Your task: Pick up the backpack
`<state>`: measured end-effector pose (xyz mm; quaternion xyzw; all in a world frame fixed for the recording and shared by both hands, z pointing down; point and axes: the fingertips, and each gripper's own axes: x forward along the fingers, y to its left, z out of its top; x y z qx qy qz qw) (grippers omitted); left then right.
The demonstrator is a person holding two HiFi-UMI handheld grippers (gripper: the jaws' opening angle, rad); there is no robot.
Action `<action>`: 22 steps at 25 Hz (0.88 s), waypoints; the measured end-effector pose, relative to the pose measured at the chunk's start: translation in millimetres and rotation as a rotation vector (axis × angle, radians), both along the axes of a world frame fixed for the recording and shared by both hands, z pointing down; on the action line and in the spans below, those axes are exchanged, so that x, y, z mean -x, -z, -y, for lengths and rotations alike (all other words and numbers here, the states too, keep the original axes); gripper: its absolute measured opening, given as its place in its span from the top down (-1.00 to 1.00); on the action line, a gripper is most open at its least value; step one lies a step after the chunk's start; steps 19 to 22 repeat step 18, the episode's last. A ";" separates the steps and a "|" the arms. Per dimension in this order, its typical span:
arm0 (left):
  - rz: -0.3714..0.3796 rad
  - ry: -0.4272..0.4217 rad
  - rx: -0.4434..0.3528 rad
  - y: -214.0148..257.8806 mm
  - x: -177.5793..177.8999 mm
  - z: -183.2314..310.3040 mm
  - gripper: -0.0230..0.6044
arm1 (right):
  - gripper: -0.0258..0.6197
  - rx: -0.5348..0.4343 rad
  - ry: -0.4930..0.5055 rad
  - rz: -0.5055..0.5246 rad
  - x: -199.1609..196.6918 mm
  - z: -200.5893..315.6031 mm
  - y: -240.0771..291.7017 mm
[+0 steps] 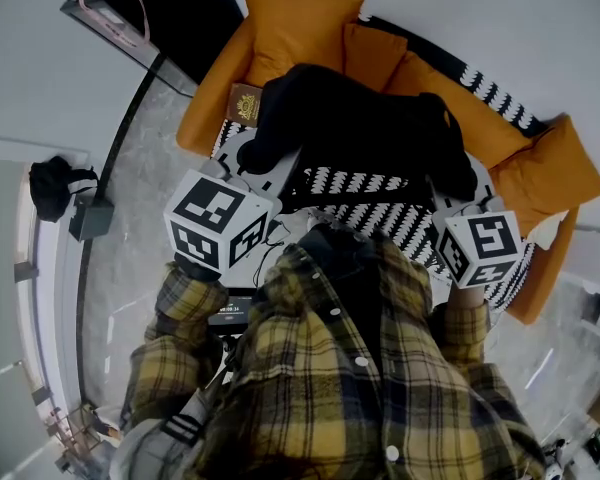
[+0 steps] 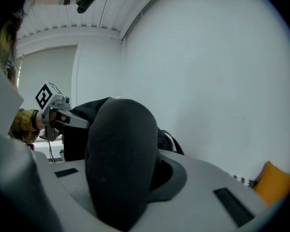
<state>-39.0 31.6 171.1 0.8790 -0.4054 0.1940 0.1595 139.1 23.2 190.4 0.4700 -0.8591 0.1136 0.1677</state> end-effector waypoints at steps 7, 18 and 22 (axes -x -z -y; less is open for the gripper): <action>0.003 -0.014 -0.010 0.6 -5.2 2.2 0.80 | 0.82 0.000 -0.017 -0.002 -5.2 -1.4 0.3; 0.006 -0.029 -0.005 -3.7 -12.1 5.6 0.80 | 0.82 0.003 -0.025 -0.011 -12.1 0.4 -3.2; 0.006 -0.029 -0.005 -3.7 -12.1 5.6 0.80 | 0.82 0.003 -0.025 -0.011 -12.1 0.4 -3.2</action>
